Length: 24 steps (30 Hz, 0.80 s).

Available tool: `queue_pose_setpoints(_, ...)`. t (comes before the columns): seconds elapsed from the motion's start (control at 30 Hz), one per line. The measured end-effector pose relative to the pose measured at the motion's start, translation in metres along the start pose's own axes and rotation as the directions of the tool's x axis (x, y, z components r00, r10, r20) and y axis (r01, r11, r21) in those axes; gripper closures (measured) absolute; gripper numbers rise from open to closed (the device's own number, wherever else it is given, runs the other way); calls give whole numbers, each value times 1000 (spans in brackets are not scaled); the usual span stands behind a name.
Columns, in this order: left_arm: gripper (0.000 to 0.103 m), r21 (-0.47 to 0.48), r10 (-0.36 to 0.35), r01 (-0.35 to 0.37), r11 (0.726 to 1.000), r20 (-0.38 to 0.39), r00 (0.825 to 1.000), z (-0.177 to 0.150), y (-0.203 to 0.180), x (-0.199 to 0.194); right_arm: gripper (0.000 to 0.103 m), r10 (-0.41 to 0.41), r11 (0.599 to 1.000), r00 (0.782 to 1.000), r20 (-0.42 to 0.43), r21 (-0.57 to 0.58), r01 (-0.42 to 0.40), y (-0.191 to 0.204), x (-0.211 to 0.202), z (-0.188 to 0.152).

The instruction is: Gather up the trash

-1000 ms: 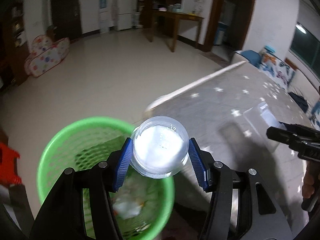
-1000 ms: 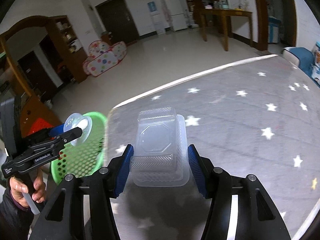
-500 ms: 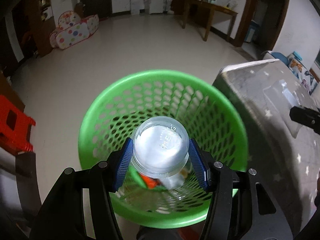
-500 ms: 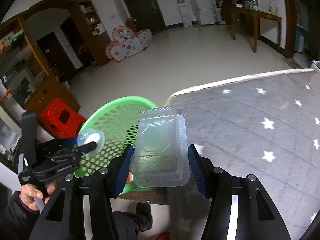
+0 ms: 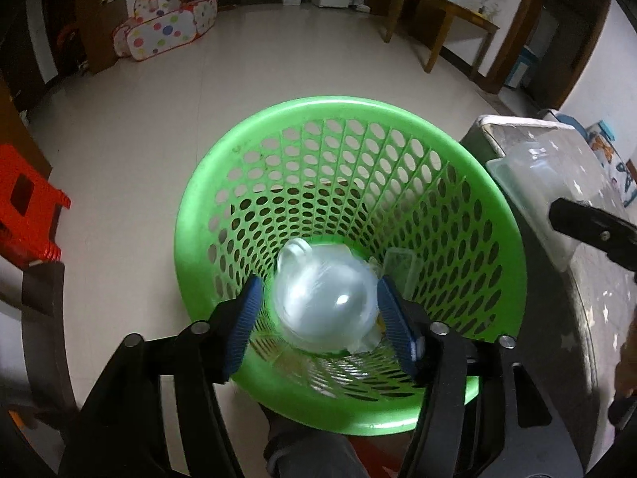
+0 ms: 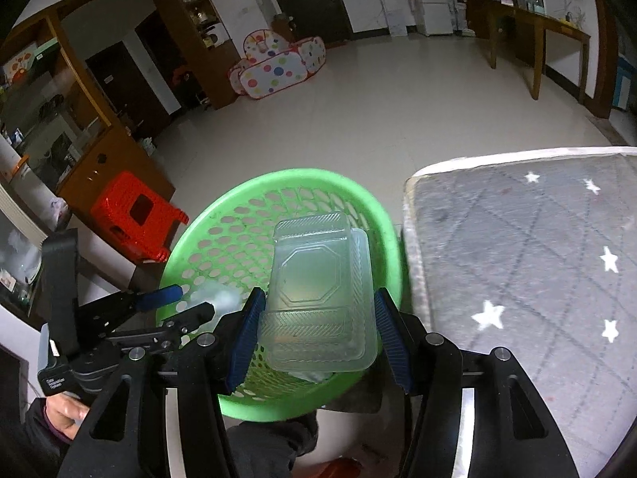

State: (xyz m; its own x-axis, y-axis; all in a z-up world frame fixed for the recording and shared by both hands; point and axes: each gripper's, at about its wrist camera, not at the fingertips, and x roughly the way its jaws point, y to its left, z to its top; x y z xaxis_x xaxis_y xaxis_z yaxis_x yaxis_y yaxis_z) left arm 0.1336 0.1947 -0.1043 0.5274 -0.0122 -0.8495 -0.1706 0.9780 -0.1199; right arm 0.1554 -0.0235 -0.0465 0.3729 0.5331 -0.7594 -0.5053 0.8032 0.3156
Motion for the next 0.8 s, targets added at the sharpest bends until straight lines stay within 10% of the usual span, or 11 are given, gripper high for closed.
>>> queue_pose_setpoints(0.8, 10, -47, 70, -66, 997, 83, 994, -15, 5, -42, 30, -9, 999, 1000, -12, -53, 9, 14, -9, -24)
